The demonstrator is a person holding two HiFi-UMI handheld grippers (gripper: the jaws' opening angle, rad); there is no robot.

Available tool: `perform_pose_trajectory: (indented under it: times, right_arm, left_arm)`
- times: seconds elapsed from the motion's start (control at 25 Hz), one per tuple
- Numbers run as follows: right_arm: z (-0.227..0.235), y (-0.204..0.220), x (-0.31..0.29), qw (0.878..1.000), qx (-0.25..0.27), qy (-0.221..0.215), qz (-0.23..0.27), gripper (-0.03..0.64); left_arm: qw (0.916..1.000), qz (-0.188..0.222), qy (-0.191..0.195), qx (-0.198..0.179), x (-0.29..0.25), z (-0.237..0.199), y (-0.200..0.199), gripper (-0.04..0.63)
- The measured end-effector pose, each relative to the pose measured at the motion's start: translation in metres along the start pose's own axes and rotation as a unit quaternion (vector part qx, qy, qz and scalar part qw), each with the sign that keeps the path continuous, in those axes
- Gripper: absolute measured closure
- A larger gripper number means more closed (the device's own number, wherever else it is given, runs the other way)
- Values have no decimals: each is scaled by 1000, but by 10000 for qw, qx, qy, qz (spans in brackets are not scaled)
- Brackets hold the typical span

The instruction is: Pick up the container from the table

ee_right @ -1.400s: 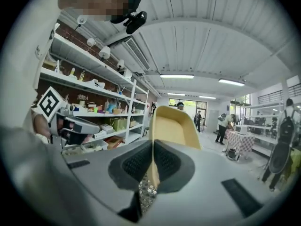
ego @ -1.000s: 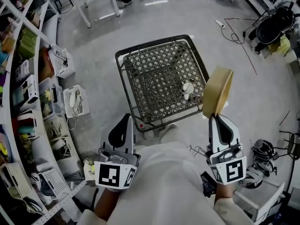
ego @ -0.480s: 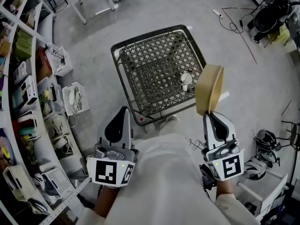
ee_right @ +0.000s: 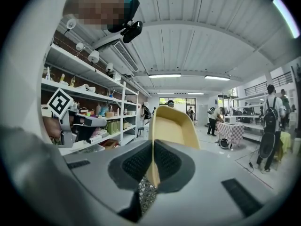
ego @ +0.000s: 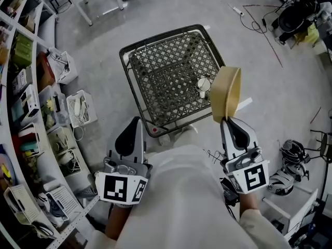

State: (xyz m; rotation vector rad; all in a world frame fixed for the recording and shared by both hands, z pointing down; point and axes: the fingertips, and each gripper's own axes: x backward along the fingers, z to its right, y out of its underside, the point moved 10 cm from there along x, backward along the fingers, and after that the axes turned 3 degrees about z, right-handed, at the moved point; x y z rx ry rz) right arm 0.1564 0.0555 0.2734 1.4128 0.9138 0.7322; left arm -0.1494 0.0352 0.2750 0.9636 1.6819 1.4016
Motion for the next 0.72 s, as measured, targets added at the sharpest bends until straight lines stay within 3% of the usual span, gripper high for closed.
perform_pose_trajectory:
  times: [0.72]
  right_arm:
    - [-5,4,-11,9998,81,-144,54,594]
  left_arm:
    - [9999,28,3,120,1,4,2,572]
